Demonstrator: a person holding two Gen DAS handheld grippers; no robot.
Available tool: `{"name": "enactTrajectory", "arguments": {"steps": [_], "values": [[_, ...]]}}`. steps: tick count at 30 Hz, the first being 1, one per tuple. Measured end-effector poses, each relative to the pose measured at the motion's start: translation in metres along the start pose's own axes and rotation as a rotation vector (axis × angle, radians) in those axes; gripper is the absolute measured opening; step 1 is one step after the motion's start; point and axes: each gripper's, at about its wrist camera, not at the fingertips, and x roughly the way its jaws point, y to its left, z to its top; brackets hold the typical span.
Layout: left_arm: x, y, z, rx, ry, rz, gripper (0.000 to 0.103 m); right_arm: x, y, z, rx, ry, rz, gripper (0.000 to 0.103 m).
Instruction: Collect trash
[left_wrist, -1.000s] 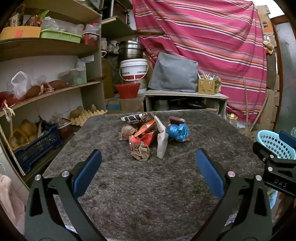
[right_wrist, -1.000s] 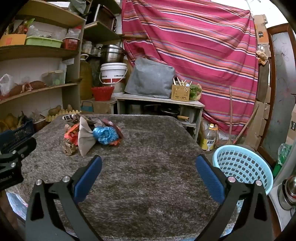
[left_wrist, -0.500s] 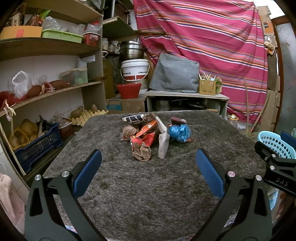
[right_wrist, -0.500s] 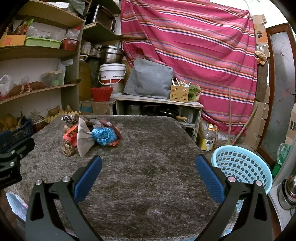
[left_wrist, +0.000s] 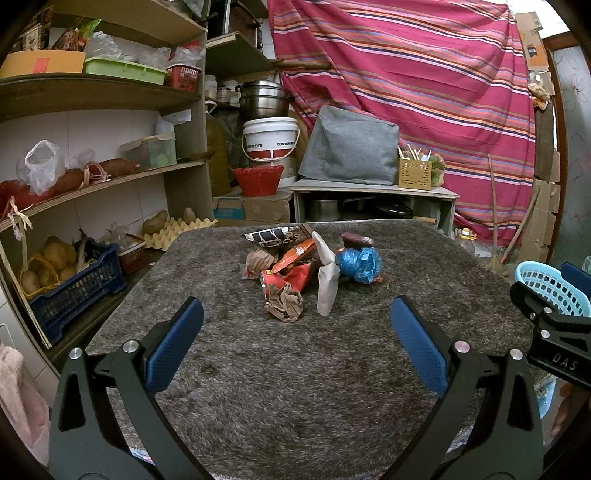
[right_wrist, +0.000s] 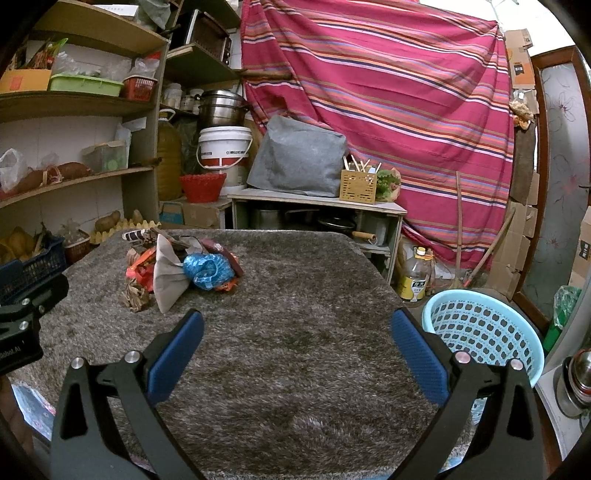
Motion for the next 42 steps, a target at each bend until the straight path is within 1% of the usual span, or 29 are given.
{"name": "enactTrajectory", "arguments": {"steps": [8, 42], "values": [[0.0001, 0.0002, -0.0002, 0.0, -0.001, 0.001, 0.098, -0.0005, -0.0058, -0.0008, -0.002, 0.0, -0.002, 0.099], [0.0001, 0.0002, -0.0003, -0.001, -0.001, -0.001, 0.098, 0.0001, -0.0033, -0.0013, -0.005, 0.003, -0.003, 0.099]]}}
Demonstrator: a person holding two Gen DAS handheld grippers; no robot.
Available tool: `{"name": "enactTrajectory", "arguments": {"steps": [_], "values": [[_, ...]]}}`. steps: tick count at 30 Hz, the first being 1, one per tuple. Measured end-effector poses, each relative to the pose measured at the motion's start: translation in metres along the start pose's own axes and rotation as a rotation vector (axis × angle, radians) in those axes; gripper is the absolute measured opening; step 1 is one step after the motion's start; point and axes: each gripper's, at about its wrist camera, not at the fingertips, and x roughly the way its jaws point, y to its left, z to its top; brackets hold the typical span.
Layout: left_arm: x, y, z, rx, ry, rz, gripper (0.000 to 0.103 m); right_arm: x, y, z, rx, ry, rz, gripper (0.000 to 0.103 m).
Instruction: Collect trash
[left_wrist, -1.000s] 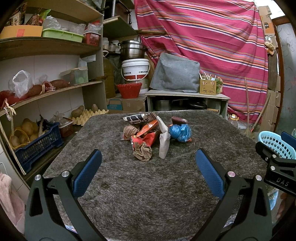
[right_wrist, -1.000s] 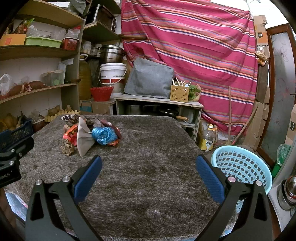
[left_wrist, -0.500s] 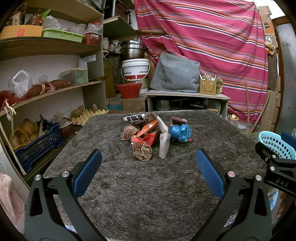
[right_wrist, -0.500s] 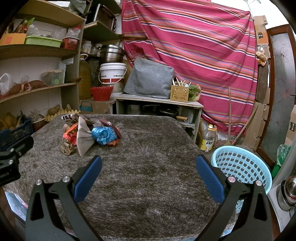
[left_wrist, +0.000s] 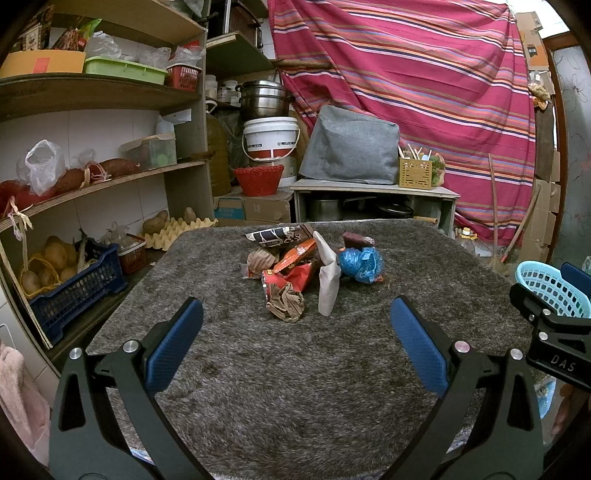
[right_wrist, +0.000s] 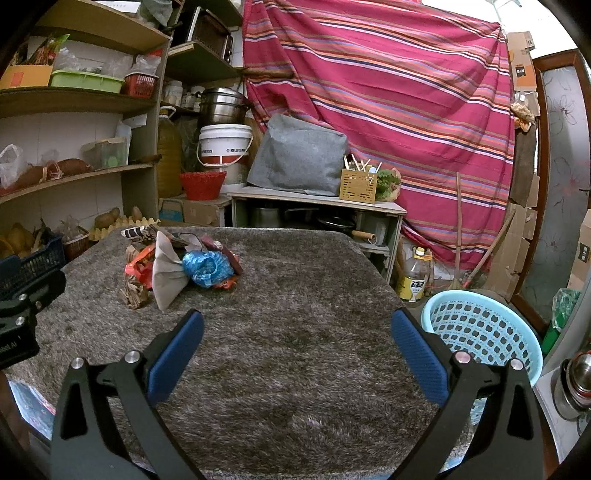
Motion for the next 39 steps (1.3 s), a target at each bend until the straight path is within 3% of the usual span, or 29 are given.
{"name": "enactTrajectory", "arguments": {"steps": [24, 30, 39], "values": [[0.004, 0.003, 0.001, 0.002, 0.004, 0.014, 0.098, 0.009, -0.002, -0.006, 0.016, 0.009, -0.006, 0.099], [0.022, 0.013, 0.017, 0.01, 0.016, 0.045, 0.098, 0.029, -0.006, 0.013, 0.026, 0.025, -0.02, 0.099], [0.064, 0.031, 0.069, 0.01, 0.015, 0.06, 0.098, 0.08, -0.009, 0.063, 0.064, 0.092, 0.011, 0.099]]}}
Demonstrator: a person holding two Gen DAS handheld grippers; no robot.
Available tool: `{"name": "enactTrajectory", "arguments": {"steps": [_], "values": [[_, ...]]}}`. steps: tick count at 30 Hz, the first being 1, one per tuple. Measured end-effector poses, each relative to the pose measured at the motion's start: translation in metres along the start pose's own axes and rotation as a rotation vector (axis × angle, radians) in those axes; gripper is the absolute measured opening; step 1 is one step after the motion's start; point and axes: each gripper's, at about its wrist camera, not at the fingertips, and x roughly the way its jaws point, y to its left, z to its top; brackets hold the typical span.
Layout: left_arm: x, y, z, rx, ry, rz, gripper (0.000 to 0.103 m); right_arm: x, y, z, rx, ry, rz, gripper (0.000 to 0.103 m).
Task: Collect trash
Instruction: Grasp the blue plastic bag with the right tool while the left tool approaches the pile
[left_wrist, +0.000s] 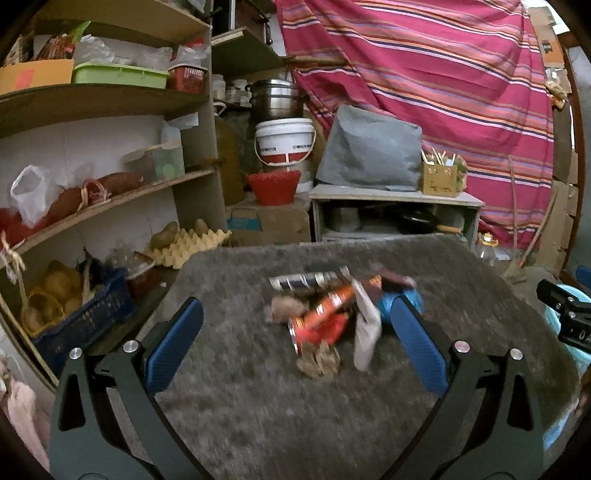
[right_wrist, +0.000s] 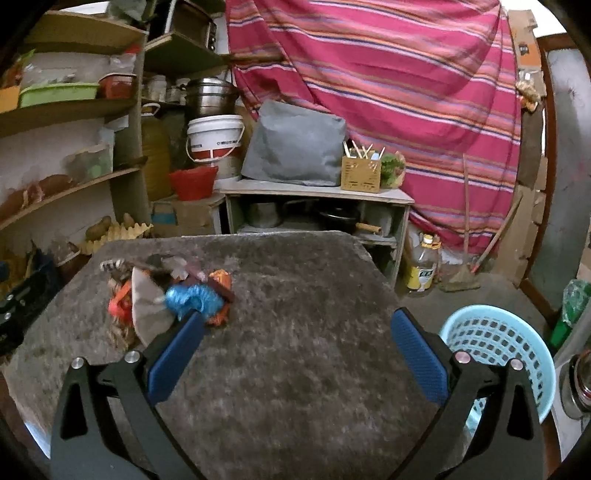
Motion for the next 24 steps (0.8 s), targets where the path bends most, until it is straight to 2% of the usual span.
{"name": "enactTrajectory", "arguments": {"steps": [6, 10, 14, 17, 19, 24], "values": [[0.037, 0.009, 0.027, -0.015, 0.005, 0.036, 0.098, 0.047, 0.008, 0.028, -0.004, 0.063, 0.007, 0.099], [0.061, 0.012, 0.035, -0.02, 0.016, 0.046, 0.098, 0.068, 0.017, 0.03, -0.031, 0.04, 0.007, 0.099], [0.081, 0.015, 0.023, 0.002, 0.035, 0.098, 0.098, 0.085, 0.03, 0.012, -0.075, 0.027, 0.028, 0.099], [0.094, 0.021, 0.015, -0.005, 0.074, 0.099, 0.098, 0.103, 0.042, 0.004, -0.129, 0.1, 0.011, 0.099], [0.097, 0.028, 0.013, -0.029, 0.082, 0.083, 0.098, 0.111, 0.048, 0.002, -0.122, 0.132, 0.009, 0.099], [0.102, 0.049, 0.004, -0.051, 0.098, 0.1, 0.098, 0.118, 0.063, -0.005, -0.109, 0.165, 0.074, 0.099]]}}
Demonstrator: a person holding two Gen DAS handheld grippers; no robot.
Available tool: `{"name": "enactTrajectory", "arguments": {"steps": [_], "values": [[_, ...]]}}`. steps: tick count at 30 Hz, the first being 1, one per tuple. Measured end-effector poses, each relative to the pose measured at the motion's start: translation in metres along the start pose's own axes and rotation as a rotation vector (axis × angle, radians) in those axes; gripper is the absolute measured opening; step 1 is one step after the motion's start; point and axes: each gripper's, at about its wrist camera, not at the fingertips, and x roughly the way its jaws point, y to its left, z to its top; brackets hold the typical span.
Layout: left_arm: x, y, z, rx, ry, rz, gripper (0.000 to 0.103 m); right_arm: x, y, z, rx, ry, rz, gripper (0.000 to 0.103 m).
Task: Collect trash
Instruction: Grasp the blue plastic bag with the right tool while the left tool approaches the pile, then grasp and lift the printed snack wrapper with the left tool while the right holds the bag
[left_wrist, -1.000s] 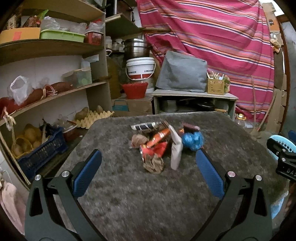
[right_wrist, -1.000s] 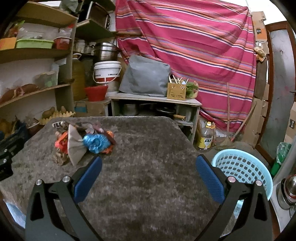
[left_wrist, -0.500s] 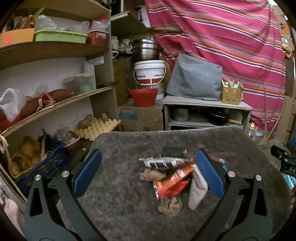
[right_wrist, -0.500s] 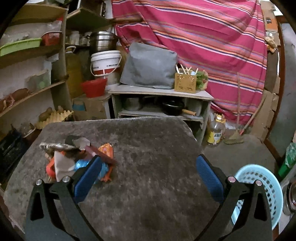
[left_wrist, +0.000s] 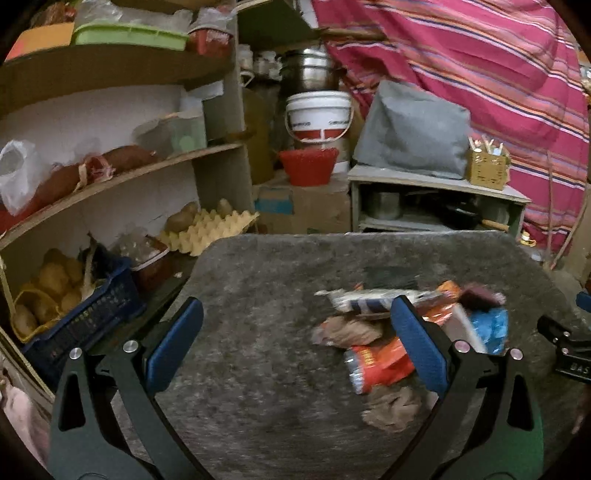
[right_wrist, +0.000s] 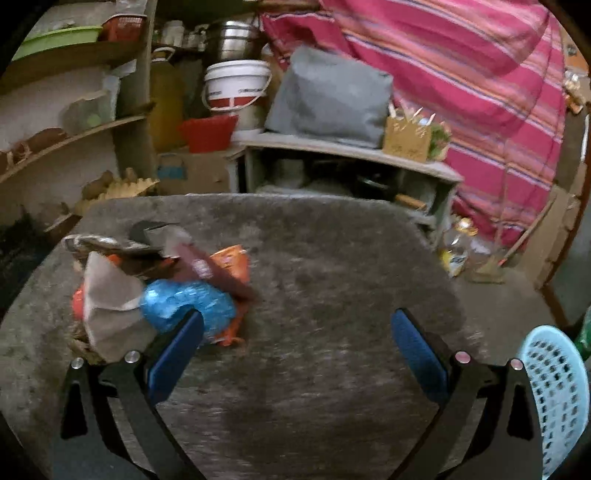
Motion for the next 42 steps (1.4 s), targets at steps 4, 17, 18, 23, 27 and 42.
{"name": "enactTrajectory", "arguments": {"steps": [4, 17, 18, 23, 27, 42], "values": [[0.01, 0.022, -0.004, -0.05, 0.032, 0.006, 0.098, 0.004, 0.019, -0.002, -0.031, 0.0, -0.006, 0.099], [0.023, 0.041, -0.009, -0.019, 0.048, 0.08, 0.098, 0.038, 0.055, -0.007, -0.06, 0.092, 0.05, 0.095], [0.023, 0.04, -0.008, -0.017, 0.05, 0.073, 0.098, 0.042, 0.055, -0.006, -0.063, 0.098, 0.06, 0.085], [0.022, 0.032, -0.007, -0.003, 0.055, 0.047, 0.098, 0.05, 0.05, -0.006, -0.03, 0.129, 0.171, 0.045], [0.021, 0.025, -0.008, 0.006, 0.057, 0.036, 0.098, 0.039, 0.05, -0.006, -0.059, 0.098, 0.198, 0.022], [0.025, -0.015, -0.003, 0.067, 0.04, -0.04, 0.098, 0.007, -0.024, -0.008, 0.017, 0.046, 0.121, 0.016]]}}
